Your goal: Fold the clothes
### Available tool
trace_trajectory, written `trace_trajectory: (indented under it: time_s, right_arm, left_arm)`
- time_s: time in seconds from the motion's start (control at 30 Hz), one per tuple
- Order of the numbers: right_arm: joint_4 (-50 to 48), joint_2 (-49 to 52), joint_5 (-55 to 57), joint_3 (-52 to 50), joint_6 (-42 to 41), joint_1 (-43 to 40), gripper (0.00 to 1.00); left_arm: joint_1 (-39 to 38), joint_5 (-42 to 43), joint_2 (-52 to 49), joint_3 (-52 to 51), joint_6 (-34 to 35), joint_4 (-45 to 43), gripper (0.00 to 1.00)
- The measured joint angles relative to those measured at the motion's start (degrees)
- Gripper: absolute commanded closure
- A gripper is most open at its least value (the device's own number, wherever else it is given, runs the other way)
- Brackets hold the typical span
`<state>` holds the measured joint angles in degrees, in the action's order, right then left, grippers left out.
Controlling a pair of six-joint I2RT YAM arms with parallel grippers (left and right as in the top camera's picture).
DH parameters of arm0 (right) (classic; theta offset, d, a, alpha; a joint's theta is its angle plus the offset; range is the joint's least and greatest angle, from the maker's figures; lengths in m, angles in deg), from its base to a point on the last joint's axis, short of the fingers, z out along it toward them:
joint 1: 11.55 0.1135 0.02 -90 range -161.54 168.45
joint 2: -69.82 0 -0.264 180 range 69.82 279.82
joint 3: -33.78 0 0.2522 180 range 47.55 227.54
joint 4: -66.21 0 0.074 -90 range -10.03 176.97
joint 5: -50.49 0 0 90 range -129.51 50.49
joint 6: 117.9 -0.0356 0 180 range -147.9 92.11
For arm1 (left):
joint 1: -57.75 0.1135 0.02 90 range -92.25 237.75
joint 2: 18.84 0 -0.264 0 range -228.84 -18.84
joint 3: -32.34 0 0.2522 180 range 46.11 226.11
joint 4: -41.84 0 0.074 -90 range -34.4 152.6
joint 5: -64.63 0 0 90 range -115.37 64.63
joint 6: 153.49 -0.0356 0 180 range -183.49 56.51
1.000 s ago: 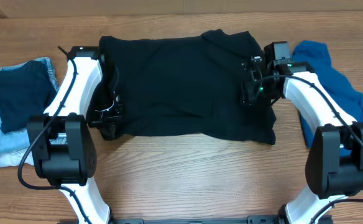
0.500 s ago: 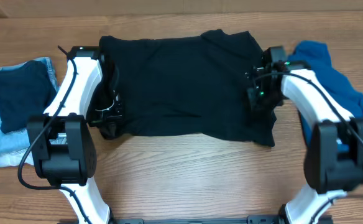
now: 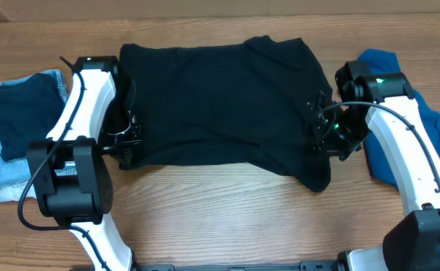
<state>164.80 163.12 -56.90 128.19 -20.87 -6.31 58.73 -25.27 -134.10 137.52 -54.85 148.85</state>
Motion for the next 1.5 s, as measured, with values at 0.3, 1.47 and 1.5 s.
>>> trace_trajectory:
  time_s: [0.3,1.47,1.5]
  right_arm:
    - [-21.2,0.31,11.21,-17.66,-15.39,-7.02,0.56]
    - [-8.17,-18.45,-2.34,-23.54,-19.52,-7.08,0.96]
    - [-8.94,-18.45,-2.05,-23.54,-19.76,-7.08,0.96]
  left_arm:
    - [0.0,0.02,0.0,0.0,0.02,-0.33,0.96]
    - [0.0,-1.92,4.35,-0.22,2.6,3.17,0.96]
    - [0.0,-2.16,7.45,-0.26,3.21,3.08,0.96]
